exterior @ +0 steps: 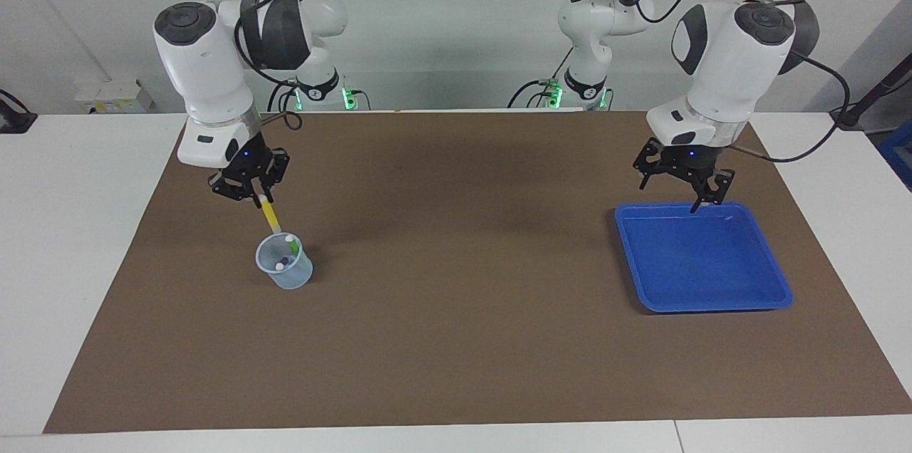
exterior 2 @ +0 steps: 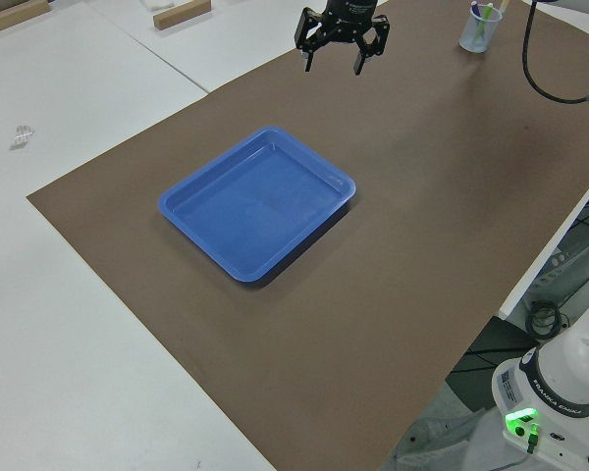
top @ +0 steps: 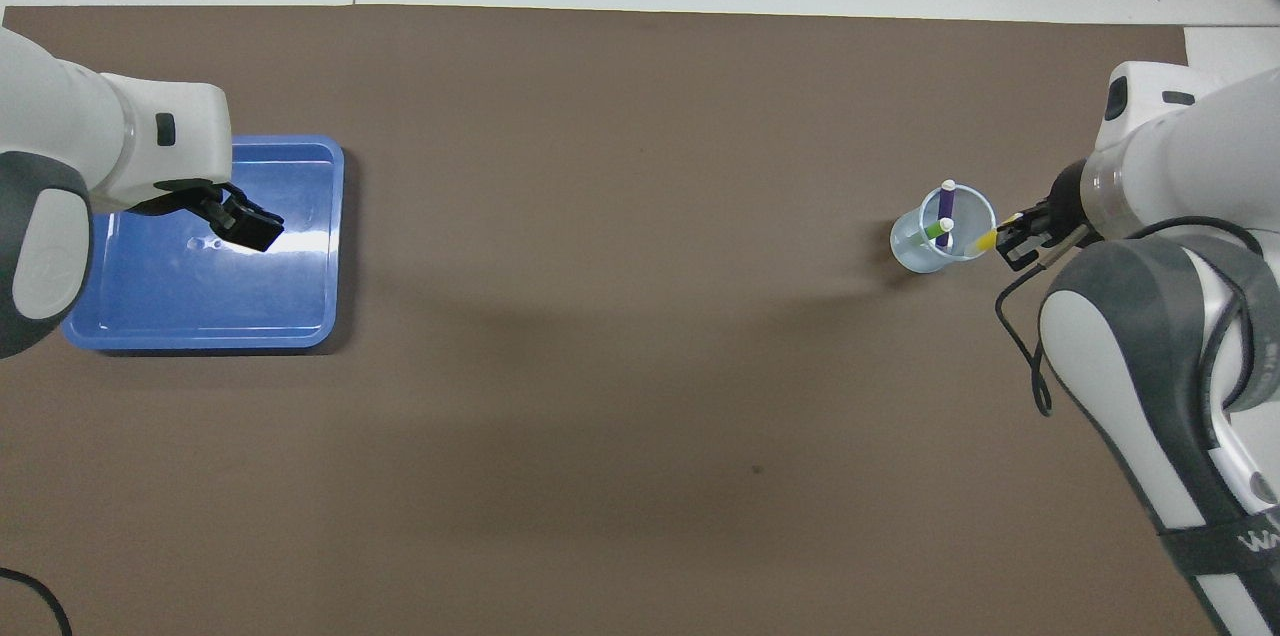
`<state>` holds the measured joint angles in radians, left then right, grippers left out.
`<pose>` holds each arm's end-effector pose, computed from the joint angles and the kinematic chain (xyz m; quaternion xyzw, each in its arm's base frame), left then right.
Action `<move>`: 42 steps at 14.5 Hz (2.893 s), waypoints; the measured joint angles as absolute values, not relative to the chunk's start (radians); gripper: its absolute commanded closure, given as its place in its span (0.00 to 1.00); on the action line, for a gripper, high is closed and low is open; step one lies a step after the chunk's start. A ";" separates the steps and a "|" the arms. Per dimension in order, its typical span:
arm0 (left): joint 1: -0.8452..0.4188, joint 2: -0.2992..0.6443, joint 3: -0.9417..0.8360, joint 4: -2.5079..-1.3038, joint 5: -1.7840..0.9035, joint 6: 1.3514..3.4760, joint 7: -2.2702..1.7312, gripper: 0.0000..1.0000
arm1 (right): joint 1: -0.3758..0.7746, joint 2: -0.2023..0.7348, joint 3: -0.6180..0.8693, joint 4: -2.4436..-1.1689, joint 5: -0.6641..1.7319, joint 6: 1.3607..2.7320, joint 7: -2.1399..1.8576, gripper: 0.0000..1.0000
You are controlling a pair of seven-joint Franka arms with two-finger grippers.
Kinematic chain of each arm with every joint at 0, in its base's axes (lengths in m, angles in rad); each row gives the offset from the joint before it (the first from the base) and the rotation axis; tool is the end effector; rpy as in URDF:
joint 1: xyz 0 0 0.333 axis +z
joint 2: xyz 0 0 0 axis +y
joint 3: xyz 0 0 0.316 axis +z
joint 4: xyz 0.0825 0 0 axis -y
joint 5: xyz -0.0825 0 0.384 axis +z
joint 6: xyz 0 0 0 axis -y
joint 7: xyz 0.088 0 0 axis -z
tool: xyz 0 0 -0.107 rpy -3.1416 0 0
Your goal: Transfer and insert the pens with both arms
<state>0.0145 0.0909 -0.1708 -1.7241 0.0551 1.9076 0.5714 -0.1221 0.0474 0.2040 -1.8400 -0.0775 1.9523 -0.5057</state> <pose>0.5945 -0.0862 0.5298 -0.9308 0.3621 -0.0421 0.0280 0.5812 0.0408 0.5032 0.9523 0.3017 0.0256 0.0379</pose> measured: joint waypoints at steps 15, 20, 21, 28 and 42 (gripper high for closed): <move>0.071 -0.055 -0.173 -1.715 0.056 1.830 0.190 0.00 | -0.137 0.054 0.204 -1.888 -0.077 2.025 -0.526 1.00; 0.071 -0.055 -0.173 -1.720 0.056 1.830 0.185 0.00 | -0.137 0.070 0.204 -1.900 -0.077 2.055 -0.527 1.00; 0.071 -0.055 -0.173 -1.720 0.056 1.830 0.185 0.00 | -0.137 0.073 0.204 -1.900 -0.077 2.058 -0.527 1.00; 0.071 -0.055 -0.173 -1.720 0.056 1.829 0.185 0.00 | -0.137 0.078 0.204 -1.901 -0.076 2.078 -0.527 0.36; 0.071 -0.059 -0.164 -1.668 0.056 1.756 0.184 0.00 | -0.137 0.081 0.206 -1.901 -0.071 2.085 -0.527 0.00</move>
<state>0.0712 -0.0589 -0.1643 -1.6679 0.0558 1.7557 0.1838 -0.1366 0.0808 0.2065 -1.9010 -0.0709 2.0846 -0.5267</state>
